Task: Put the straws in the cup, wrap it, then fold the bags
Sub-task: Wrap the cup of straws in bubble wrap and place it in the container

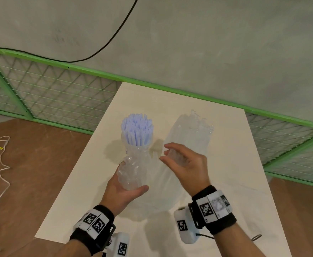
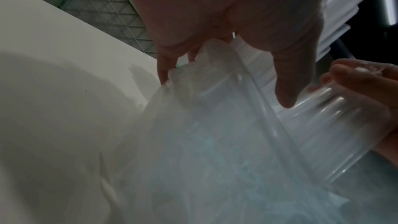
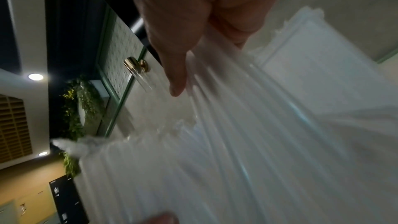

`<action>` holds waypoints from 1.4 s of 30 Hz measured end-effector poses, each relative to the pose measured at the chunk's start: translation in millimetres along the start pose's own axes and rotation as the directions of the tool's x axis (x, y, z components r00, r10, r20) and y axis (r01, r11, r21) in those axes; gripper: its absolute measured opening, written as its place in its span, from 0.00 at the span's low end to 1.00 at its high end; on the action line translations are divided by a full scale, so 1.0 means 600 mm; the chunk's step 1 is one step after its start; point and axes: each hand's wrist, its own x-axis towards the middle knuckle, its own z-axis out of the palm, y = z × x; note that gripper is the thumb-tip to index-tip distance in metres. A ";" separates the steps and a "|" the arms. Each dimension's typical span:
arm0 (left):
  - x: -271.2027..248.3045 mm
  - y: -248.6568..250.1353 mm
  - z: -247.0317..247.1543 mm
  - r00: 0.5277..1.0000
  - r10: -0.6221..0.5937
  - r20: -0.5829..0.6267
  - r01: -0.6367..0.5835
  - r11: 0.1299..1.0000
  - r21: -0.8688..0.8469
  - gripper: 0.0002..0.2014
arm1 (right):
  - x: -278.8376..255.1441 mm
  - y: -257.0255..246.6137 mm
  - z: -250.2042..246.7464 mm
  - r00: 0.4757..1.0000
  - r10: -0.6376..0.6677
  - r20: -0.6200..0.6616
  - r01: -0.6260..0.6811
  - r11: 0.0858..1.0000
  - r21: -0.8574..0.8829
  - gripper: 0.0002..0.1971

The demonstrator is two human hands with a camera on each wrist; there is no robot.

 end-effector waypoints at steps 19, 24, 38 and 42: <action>-0.002 0.016 0.007 0.999 -0.052 0.006 0.052 0.999 0.013 0.35 | 0.113 -0.119 -0.183 0.852 -0.146 -0.502 0.259 0.952 0.163 0.18; 0.000 0.013 0.007 0.997 -0.080 0.007 0.080 0.997 0.000 0.34 | 0.161 -0.078 -0.223 0.847 -0.143 -0.512 0.239 0.963 0.126 0.21; -0.002 0.019 0.007 0.996 -0.091 -0.003 0.091 0.996 0.013 0.30 | 0.140 0.109 -0.110 0.928 -0.122 0.353 0.315 0.764 -0.563 0.21; -0.001 0.018 0.006 0.995 -0.097 -0.010 0.097 0.995 -0.009 0.32 | 0.130 0.113 -0.115 0.813 0.096 0.575 0.376 0.666 -0.644 0.33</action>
